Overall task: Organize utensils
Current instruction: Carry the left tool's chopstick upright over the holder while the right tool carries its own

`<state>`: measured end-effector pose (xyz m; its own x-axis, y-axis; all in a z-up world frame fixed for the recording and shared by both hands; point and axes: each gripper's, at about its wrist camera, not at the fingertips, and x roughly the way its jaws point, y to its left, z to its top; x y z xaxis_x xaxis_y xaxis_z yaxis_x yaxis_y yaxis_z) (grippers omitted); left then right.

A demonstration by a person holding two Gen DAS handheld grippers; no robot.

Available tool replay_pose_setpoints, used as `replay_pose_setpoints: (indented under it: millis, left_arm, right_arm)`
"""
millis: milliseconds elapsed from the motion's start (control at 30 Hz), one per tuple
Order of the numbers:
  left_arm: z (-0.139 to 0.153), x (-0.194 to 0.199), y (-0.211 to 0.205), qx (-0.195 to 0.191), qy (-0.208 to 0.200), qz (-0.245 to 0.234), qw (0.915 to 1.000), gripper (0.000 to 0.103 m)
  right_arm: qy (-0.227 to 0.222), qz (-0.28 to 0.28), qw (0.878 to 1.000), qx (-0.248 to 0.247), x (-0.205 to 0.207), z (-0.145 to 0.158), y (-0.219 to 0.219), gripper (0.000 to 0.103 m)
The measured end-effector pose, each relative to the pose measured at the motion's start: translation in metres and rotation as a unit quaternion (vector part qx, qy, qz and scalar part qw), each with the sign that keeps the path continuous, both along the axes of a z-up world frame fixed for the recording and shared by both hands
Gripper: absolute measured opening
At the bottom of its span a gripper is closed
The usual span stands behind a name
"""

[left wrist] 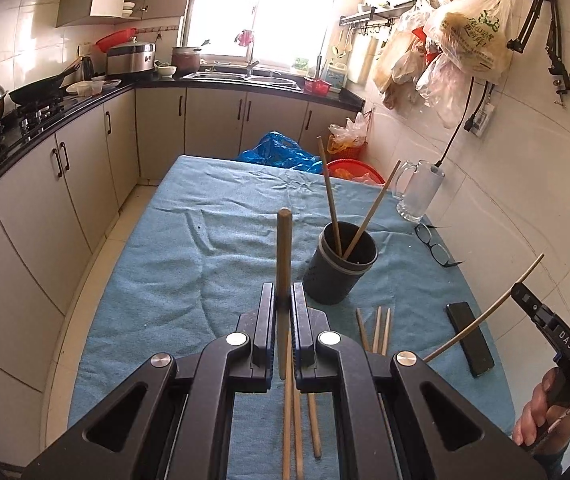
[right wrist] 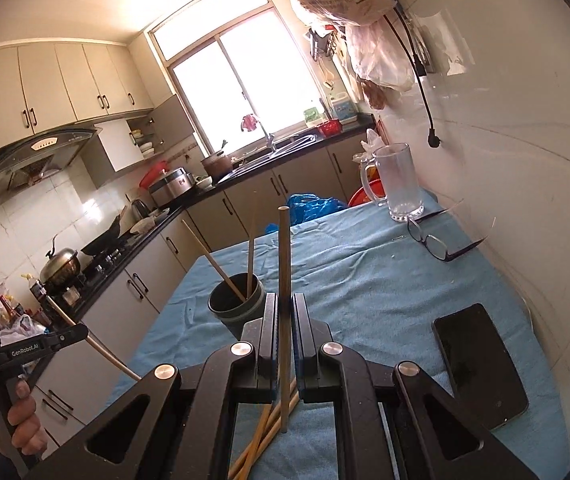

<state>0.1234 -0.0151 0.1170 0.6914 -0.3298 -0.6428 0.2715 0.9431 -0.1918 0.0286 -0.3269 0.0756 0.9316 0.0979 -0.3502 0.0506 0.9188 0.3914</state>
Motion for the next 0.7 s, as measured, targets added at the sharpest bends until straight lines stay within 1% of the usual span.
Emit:
replay_pose_setpoints:
  millis: [267, 400, 700]
  left_arm:
    - [0.01, -0.003, -0.007, 0.006, -0.001, -0.004, 1.0, 0.006]
    - [0.015, -0.004, -0.01, 0.002, 0.002, -0.011, 0.9999, 0.006]
    - [0.029, -0.009, -0.019, 0.002, -0.006, -0.024, 0.9997, 0.006]
  right_arm:
    - [-0.007, 0.009, 1.0, 0.005, -0.004, 0.003, -0.008, 0.007]
    - [-0.008, 0.019, 1.0, 0.014, -0.003, 0.003, -0.009, 0.007]
    - [-0.019, 0.04, 0.999, 0.014, -0.003, 0.021, -0.007, 0.007]
